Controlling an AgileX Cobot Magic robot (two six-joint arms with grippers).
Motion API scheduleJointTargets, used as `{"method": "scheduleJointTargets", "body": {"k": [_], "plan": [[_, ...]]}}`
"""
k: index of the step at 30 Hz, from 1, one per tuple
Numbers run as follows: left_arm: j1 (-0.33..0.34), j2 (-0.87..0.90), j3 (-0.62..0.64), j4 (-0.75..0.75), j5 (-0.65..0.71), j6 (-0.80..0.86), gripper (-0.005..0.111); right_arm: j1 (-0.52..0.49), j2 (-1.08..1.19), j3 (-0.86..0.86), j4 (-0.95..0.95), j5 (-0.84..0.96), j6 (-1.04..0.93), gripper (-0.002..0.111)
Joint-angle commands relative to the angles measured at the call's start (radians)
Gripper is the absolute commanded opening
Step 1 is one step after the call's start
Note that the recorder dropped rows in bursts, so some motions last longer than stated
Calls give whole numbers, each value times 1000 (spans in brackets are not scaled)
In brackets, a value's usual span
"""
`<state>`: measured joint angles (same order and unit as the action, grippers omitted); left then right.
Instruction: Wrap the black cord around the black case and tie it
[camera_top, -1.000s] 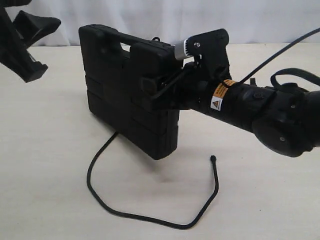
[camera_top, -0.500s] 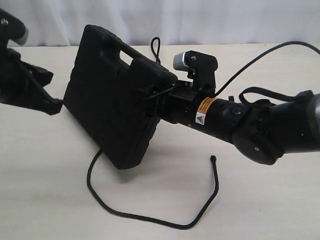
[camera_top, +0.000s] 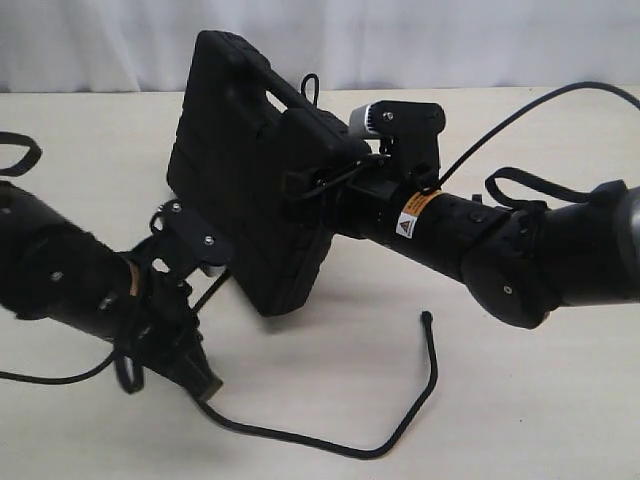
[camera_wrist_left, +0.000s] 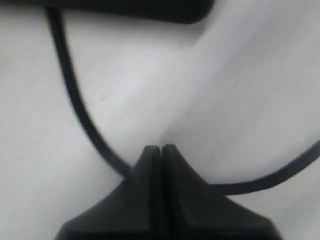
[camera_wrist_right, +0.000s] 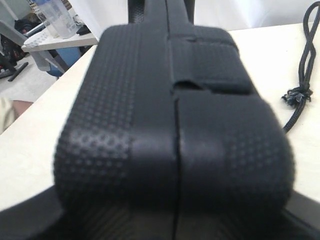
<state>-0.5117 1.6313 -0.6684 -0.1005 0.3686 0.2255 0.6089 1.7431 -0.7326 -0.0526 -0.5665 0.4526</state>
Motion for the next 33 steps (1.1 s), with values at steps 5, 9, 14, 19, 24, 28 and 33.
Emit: {"method": "scheduleJointTargets", "body": {"k": [5,9,14,19,24,28,33], "plan": [[117,164,-102,-313,87,220,0,-4,2,-4,12,54,-32,5],[164,207,-102,-306,78,222,0,-4,2,-4,12,57,-32,5],[248,215,-102,-302,36,222,0,-4,2,-4,10,65,-32,5],[398,215,-102,-232,-44,219,0,-2,2,-4,-57,96,-32,5],[573,215,-160,-209,-96,219,0,-2,2,-4,-57,101,24,5],[668,215,-265,-190,-19,232,0,35,2,-4,-67,90,78,5],[673,215,-372,-183,176,317,0,110,11,-4,29,-1,78,5]]}}
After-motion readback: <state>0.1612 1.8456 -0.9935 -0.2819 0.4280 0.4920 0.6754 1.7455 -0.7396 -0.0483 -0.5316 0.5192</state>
